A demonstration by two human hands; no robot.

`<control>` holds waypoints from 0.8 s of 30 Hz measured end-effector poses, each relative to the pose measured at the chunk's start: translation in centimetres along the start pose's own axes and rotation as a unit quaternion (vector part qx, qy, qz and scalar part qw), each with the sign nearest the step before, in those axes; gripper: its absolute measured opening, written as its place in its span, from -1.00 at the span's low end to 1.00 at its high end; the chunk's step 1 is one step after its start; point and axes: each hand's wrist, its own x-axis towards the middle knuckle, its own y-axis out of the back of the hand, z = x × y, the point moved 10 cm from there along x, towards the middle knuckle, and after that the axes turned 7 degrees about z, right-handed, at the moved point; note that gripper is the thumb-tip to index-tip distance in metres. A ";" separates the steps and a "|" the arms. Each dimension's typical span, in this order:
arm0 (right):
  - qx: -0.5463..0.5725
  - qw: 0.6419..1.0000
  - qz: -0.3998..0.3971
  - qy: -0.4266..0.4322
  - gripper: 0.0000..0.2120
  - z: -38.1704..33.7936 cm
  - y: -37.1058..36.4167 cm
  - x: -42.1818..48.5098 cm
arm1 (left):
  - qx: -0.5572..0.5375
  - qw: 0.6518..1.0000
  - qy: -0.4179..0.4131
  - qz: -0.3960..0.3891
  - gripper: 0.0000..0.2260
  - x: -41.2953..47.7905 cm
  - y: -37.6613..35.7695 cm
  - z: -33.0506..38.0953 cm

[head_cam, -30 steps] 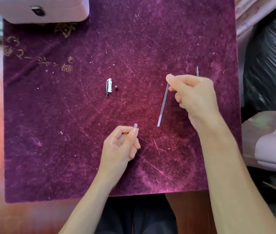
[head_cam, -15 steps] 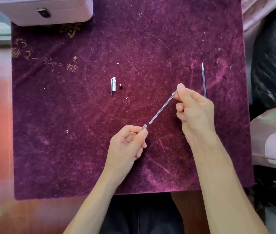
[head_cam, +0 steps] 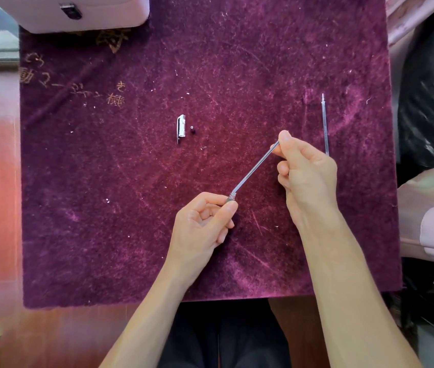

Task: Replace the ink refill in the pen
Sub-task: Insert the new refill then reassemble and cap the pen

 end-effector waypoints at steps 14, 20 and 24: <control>-0.053 0.988 -0.103 0.101 -0.85 -2.6 -2.1 -1.2 | -0.006 1.000 -0.005 -0.009 -0.94 0.0 -0.1 -0.2; -0.058 0.987 -0.122 0.086 -0.85 -1.8 -2.1 -1.5 | -0.014 1.000 -0.003 -0.011 -0.91 -0.1 -0.1 -0.2; -0.073 0.985 -0.135 0.077 -0.84 -1.1 -1.9 -1.7 | -0.012 1.000 -0.004 -0.013 -0.91 0.0 0.0 -0.2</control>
